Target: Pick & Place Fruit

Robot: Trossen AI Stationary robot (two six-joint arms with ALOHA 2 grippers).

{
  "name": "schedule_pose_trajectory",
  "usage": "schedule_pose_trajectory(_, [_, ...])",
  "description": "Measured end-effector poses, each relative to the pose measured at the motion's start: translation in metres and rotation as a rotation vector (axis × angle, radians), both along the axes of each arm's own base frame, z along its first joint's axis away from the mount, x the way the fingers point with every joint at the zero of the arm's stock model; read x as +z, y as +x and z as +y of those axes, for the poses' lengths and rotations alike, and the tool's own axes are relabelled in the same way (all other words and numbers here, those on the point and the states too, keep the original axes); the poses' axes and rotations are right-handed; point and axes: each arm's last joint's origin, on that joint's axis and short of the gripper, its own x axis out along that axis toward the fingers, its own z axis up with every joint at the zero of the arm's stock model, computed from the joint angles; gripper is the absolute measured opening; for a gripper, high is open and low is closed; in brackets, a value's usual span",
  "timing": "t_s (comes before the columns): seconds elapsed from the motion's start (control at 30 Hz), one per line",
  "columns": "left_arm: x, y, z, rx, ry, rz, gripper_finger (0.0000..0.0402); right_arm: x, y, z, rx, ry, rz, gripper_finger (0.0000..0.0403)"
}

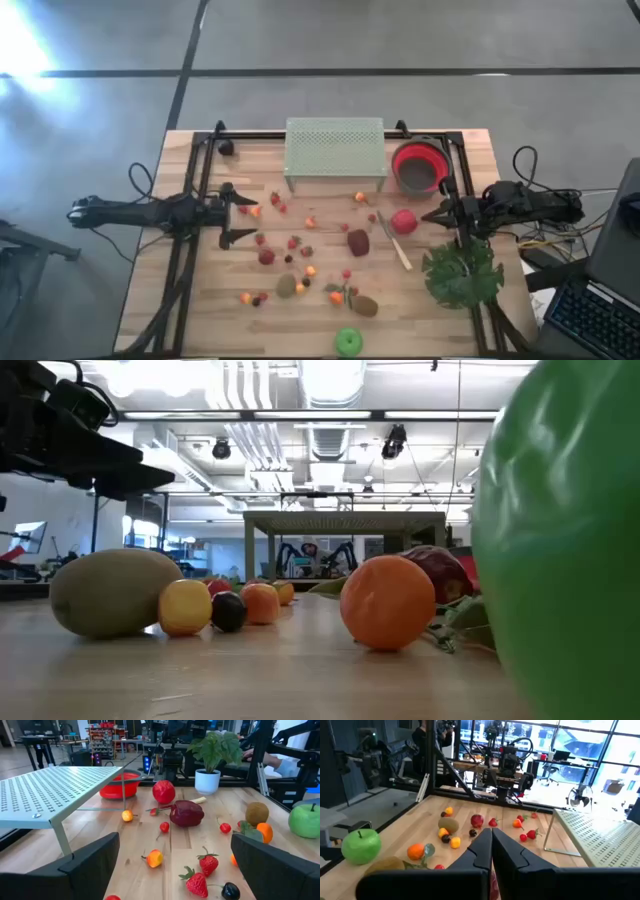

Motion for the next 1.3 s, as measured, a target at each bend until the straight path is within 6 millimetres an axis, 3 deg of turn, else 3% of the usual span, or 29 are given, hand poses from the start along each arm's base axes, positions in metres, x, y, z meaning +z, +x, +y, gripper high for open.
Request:
schedule_pose_trajectory(0.9, [0.0, 0.0, 0.0, 0.0, 0.0, -0.001, 0.0388, 0.002, 0.0, 0.0, 0.0, -0.016, -0.019, 0.0008])
schedule_pose_trajectory(1.0, [0.0, 0.0, 0.0, 0.0, 0.0, 0.0, 0.0388, 0.012, 0.001, 0.0, -0.002, -0.002, -0.126, 0.0008])
schedule_pose_trajectory(1.17, [0.0, 0.0, 0.0, 0.0, 0.0, 0.0, 0.0388, 0.044, -0.002, -0.001, 0.029, 0.301, -0.405, 0.0008])
schedule_pose_trajectory(1.3, [0.0, 0.0, 0.0, -0.001, 0.0, 0.0, 0.0388, 0.061, -0.003, -0.003, -0.036, 0.257, -0.601, 0.0008])
